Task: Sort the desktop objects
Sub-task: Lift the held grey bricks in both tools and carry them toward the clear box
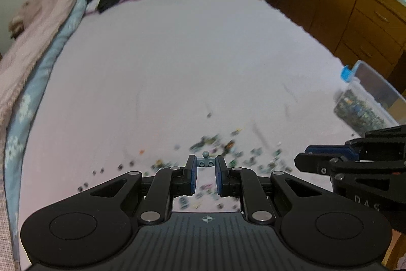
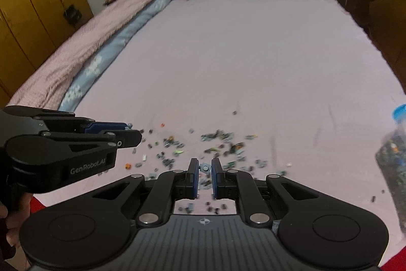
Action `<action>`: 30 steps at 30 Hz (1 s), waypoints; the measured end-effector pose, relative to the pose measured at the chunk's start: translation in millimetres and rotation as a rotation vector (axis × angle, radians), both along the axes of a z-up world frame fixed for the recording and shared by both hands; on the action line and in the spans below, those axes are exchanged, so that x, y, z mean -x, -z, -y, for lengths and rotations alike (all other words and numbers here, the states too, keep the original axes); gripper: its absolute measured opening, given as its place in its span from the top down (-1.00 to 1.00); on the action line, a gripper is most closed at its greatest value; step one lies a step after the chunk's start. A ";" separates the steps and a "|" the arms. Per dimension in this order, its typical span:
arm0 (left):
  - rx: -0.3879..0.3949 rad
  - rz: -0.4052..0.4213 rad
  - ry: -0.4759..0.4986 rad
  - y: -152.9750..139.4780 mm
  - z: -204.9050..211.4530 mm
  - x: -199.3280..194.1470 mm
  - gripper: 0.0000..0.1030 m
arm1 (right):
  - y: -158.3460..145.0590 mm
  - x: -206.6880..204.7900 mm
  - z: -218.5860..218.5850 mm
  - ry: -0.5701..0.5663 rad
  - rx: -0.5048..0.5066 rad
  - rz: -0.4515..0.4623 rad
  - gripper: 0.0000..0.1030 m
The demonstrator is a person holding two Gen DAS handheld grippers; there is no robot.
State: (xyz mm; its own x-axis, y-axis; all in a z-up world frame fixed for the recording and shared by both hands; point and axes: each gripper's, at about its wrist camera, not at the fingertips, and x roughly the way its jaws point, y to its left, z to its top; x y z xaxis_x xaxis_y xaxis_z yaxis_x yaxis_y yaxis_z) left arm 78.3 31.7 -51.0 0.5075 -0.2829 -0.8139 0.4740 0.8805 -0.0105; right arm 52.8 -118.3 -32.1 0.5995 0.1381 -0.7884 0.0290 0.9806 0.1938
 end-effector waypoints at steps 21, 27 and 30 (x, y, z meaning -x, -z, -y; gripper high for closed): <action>0.013 0.053 0.087 -44.3 189.5 83.1 0.67 | -45.7 151.2 217.4 0.122 -0.028 0.100 0.78; 0.063 0.054 0.154 -40.9 220.1 68.4 0.67 | -39.3 162.6 245.5 0.198 0.017 0.082 0.78; 0.082 0.080 0.199 -40.2 236.7 61.8 0.67 | -40.3 157.4 254.9 0.237 0.043 0.092 0.78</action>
